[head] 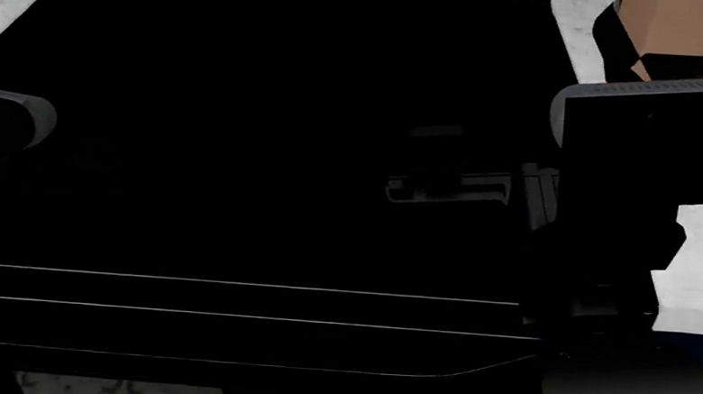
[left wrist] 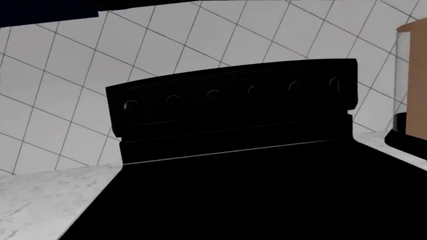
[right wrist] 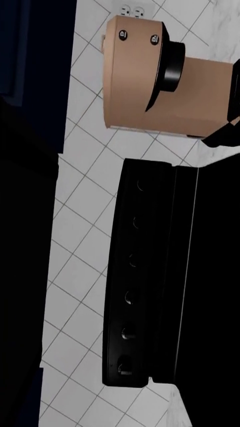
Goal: Press the start button on the microwave
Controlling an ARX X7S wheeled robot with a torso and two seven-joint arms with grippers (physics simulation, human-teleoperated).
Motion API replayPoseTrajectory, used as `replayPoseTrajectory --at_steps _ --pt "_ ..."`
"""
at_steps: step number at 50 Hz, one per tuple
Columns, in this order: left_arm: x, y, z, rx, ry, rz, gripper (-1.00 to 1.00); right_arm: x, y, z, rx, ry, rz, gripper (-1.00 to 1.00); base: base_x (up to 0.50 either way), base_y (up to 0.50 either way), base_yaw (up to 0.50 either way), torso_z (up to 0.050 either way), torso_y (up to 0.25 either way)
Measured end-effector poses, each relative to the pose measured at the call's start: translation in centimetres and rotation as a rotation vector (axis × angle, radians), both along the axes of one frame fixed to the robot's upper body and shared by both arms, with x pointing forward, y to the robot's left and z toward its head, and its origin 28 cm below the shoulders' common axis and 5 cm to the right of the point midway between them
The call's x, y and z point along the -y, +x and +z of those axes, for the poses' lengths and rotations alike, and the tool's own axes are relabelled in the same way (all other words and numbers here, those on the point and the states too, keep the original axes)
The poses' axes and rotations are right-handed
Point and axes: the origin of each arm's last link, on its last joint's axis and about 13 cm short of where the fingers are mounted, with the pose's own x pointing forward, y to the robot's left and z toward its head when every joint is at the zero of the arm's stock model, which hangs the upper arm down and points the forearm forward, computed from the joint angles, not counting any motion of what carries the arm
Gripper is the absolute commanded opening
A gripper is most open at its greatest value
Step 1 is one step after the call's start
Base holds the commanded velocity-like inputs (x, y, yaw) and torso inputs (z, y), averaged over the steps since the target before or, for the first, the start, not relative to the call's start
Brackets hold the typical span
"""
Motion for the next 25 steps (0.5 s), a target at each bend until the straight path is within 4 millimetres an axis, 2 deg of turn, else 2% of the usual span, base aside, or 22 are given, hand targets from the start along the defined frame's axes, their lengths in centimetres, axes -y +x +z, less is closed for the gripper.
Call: replayPoseTrajectory --at_steps 9,25 --pt "0.06 0.02 -0.06 -0.004 0.003 -0.004 1.0 -0.1 0.01 0.06 0.005 0.007 0.019 1.0 0.39 -0.05 0.0 0.0 0.0" --pt "0.3 0.07 -0.09 -0.01 0.005 -0.016 1.0 -0.21 -0.06 0.11 0.005 0.013 0.046 1.0 0.03 -0.22 0.0 0.0 0.0"
